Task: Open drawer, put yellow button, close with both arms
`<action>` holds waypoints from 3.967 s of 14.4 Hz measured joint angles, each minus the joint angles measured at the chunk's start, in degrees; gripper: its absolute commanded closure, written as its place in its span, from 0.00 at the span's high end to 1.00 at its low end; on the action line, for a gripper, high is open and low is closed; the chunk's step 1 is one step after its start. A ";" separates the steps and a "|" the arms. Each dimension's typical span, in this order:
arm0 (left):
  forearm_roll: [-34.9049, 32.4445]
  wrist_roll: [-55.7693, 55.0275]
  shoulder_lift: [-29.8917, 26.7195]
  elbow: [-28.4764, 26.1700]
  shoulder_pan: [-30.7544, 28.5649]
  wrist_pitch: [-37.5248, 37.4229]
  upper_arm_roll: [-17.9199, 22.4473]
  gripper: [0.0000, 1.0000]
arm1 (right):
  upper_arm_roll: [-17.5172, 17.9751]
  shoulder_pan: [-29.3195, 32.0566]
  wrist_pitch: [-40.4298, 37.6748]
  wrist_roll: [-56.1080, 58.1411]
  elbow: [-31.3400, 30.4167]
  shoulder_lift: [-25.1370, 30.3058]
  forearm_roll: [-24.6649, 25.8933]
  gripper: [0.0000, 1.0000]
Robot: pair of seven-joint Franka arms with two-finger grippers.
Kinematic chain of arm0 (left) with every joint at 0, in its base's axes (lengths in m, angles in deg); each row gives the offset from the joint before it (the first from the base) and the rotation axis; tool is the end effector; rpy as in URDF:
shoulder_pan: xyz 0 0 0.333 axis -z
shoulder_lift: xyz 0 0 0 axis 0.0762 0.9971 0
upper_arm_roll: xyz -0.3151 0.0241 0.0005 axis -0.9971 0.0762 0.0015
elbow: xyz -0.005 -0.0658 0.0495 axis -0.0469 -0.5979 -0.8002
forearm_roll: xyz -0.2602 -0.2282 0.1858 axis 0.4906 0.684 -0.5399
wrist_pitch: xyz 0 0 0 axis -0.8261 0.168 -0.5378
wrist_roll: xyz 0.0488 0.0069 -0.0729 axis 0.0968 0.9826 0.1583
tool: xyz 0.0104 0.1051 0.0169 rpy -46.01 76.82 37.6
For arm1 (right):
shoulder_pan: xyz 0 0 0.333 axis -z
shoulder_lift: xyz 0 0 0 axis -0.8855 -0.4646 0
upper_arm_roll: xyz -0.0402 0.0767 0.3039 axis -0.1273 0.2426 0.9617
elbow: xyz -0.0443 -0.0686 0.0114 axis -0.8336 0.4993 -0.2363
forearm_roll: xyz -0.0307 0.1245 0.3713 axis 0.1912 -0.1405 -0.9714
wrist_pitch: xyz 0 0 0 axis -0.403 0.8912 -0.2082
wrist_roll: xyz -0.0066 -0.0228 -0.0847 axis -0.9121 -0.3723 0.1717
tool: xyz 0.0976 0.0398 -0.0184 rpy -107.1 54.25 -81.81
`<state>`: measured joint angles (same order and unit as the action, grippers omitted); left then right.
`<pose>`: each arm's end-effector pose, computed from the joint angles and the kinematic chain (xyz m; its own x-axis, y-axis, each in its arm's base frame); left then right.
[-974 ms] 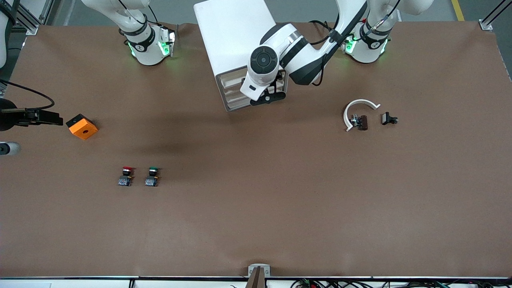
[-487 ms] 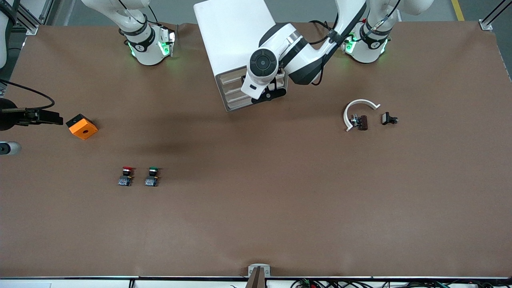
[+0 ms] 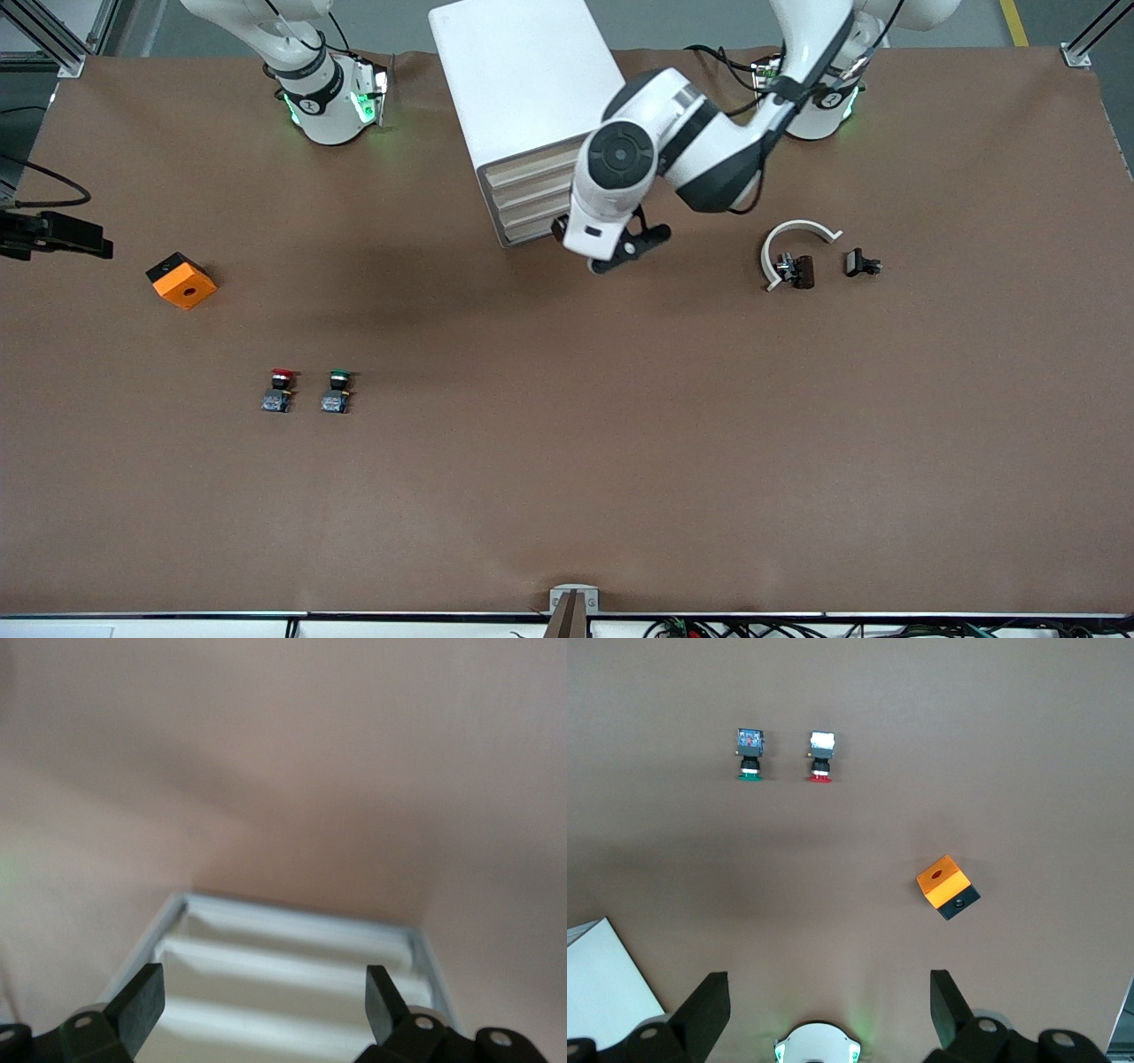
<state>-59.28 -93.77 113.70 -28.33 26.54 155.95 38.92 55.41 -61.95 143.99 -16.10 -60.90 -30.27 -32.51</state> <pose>0.4626 -0.4571 0.3815 0.8307 0.4768 -0.2874 0.4716 -0.8770 -0.0918 0.5909 -0.0433 0.6306 0.9795 0.0217 -0.2004 0.0263 -0.9994 0.0204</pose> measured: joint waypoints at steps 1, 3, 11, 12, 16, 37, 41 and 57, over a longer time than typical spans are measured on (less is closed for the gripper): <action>-1.48 0.01 0.03 0.54 -1.88 -0.09 0.09 1.00 | 0.17 0.00 0.13 0.00 0.00 0.59 -0.18 1.00; -5.84 0.16 0.05 1.01 -5.28 -0.17 0.16 1.00 | 0.61 -0.02 0.84 0.00 -0.03 1.78 -0.64 1.00; -8.93 -0.50 1.34 1.12 -18.13 -7.00 0.33 1.00 | 0.57 0.07 2.19 -0.02 -6.59 8.07 -0.79 1.00; -7.82 -0.46 2.15 1.11 -19.82 -7.68 0.33 1.00 | 0.54 0.13 3.39 -0.02 -8.38 9.18 -0.79 1.00; -6.47 -3.79 5.40 1.09 -20.86 -8.02 0.06 1.00 | 0.53 0.15 6.80 -0.02 -14.76 13.83 -0.79 1.00; -14.85 32.14 -4.55 9.94 -36.37 -8.57 0.33 1.00 | -0.39 -0.25 12.93 -1.50 -24.06 21.97 -2.23 1.00; -14.10 42.66 -10.69 9.95 -38.79 -10.97 0.29 1.00 | -0.96 -0.25 12.92 -3.39 -24.33 22.31 -3.01 1.00; -9.42 64.90 -30.06 0.27 -35.49 -18.20 6.47 1.00 | -1.10 -0.17 12.84 -3.38 -24.34 23.03 -3.26 1.00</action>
<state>-68.70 -28.88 83.63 -28.06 -8.95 137.75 45.38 54.31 -62.12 156.83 -19.48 -85.24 -7.24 -35.77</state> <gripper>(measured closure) 0.000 0.000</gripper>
